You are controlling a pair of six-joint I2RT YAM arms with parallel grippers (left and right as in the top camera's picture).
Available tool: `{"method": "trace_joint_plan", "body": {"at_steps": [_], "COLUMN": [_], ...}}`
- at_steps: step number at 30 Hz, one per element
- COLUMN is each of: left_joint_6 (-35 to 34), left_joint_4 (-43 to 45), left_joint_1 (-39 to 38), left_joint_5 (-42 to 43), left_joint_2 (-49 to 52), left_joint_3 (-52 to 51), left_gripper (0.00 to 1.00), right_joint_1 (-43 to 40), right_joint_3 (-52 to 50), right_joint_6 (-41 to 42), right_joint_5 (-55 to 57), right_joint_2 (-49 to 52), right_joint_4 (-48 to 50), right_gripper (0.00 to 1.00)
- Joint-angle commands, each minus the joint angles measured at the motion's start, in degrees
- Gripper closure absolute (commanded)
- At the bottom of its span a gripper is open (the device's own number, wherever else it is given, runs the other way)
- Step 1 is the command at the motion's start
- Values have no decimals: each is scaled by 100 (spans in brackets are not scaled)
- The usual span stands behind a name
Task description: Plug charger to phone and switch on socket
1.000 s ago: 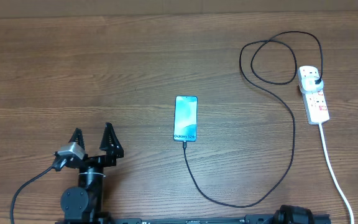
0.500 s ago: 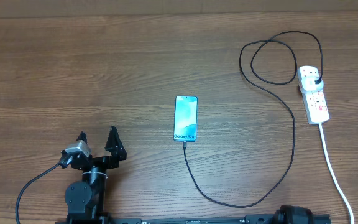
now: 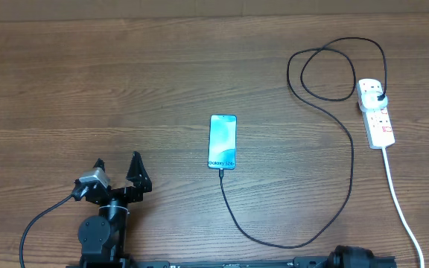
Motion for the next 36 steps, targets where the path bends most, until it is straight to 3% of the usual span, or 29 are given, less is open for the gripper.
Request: {"method": "trace_joint_plan", "body": {"at_steps": [1, 15, 22, 29, 36], "left_joint_6": [153, 153, 153, 153, 435], "left_joint_4": [17, 22, 17, 17, 20], "left_joint_1": [35, 35, 46, 46, 52], "left_joint_5": [63, 63, 63, 63, -17], "left_joint_2": [-44, -57, -50, -50, -50], "left_joint_3": [-37, -37, -37, -37, -37], "left_gripper": [0, 0, 1, 0, 0], "right_joint_1": [162, 199, 195, 195, 142], "right_joint_3": [-118, -142, -138, 7, 20], "right_joint_6": [-68, -74, -920, -966, -964], "right_joint_5": [63, 63, 61, 63, 61], "right_joint_2": [-219, -986, -1250, -1298, -1342], "right_joint_4": [13, 103, 109, 264, 409], "right_gripper": [89, 83, 77, 69, 69]}}
